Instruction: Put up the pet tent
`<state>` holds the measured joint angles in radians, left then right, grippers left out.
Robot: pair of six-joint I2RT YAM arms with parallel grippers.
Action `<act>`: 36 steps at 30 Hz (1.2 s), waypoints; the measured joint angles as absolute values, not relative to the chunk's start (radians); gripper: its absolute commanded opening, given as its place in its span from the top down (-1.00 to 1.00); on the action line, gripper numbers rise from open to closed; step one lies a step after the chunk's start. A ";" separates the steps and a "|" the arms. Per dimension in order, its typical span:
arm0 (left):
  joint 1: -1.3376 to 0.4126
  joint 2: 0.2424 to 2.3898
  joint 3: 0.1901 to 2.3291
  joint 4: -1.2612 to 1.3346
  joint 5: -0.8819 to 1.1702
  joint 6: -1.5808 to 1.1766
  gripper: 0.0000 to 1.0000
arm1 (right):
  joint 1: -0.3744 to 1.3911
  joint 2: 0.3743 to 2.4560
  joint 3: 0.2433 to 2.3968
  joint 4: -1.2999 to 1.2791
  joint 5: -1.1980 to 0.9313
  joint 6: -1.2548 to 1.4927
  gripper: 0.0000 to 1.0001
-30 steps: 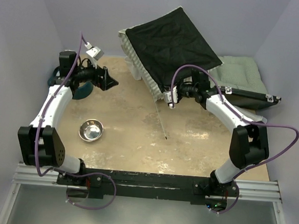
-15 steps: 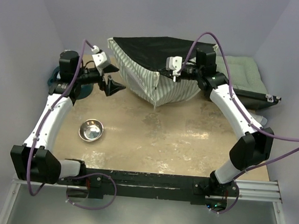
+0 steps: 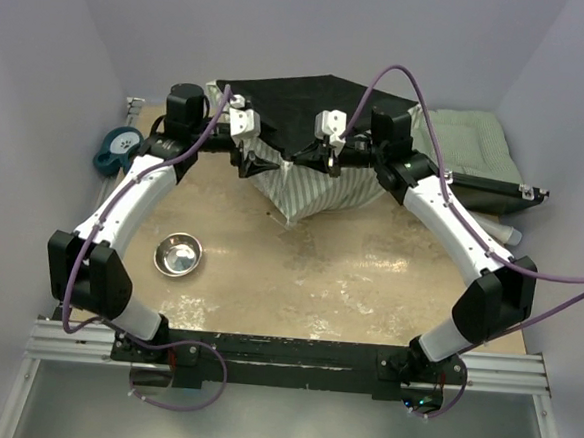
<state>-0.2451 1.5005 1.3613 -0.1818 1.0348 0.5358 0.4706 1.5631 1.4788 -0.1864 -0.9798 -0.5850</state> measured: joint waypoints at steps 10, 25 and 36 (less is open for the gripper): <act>-0.251 1.554 1.458 -0.332 1.150 0.751 0.89 | 0.484 1.540 1.480 -0.162 -0.986 -0.525 0.19; -0.252 1.538 1.442 -0.323 1.190 0.844 1.00 | 0.489 1.591 1.576 -0.335 -0.999 -0.735 -0.28; -0.262 1.576 1.466 -0.250 1.151 0.712 -0.41 | 0.525 1.611 1.595 -0.383 -1.008 -0.772 1.00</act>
<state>-0.2619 1.5761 1.4658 -0.2504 1.1515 0.7116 0.5251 1.6108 1.5951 -0.3832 -1.0080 -0.7719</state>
